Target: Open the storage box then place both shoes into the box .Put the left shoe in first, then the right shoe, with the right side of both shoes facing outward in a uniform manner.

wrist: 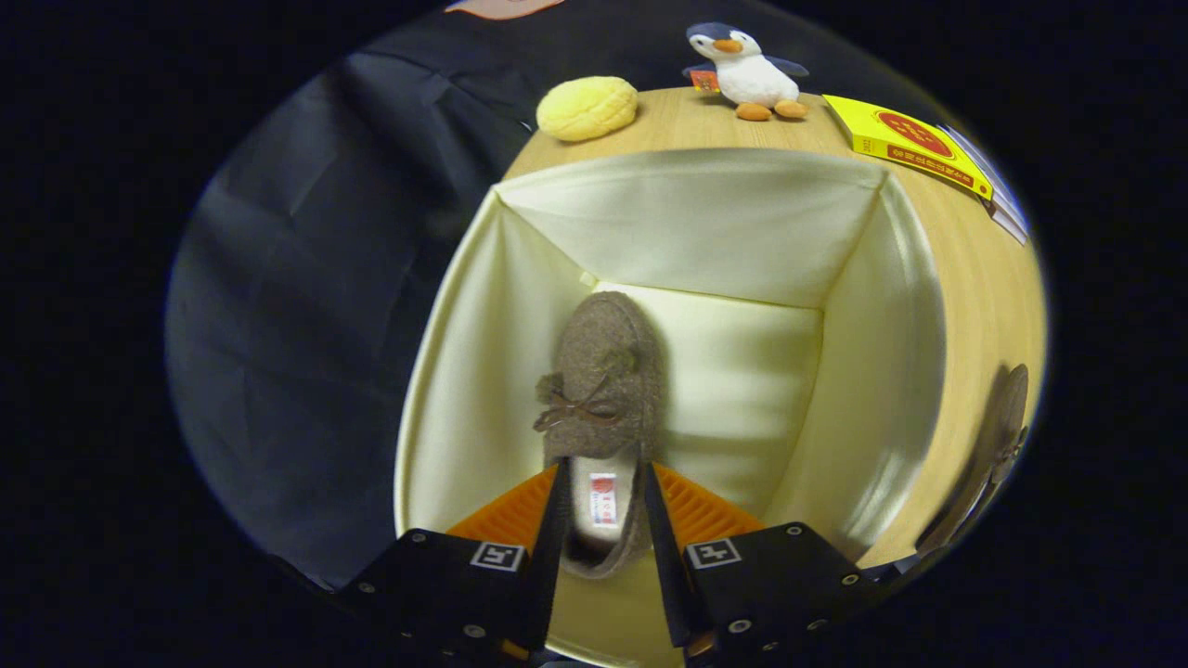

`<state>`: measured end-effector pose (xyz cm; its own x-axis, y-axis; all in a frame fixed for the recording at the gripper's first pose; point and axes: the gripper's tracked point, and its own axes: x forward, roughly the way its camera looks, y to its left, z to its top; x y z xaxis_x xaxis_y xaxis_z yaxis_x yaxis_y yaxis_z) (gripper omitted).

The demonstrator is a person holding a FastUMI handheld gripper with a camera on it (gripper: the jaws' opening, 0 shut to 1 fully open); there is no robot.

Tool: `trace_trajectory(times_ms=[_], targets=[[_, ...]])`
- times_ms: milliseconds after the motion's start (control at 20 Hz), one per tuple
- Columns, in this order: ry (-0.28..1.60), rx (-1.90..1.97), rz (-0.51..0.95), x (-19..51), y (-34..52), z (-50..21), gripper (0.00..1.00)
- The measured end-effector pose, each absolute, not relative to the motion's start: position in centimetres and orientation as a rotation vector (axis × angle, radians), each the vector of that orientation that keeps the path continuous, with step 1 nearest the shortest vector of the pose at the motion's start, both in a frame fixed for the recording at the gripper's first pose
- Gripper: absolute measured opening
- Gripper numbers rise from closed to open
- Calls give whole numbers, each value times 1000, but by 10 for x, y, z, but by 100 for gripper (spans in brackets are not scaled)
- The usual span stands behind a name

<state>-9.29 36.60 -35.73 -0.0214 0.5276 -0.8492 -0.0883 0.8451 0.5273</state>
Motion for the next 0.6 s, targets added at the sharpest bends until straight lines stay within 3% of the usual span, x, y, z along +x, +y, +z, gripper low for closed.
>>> trace_trajectory(times_ms=[350,600], targets=[[1274,484,597,-79,305,-275,84],[1169,450,420,-76,187,-286,92]])
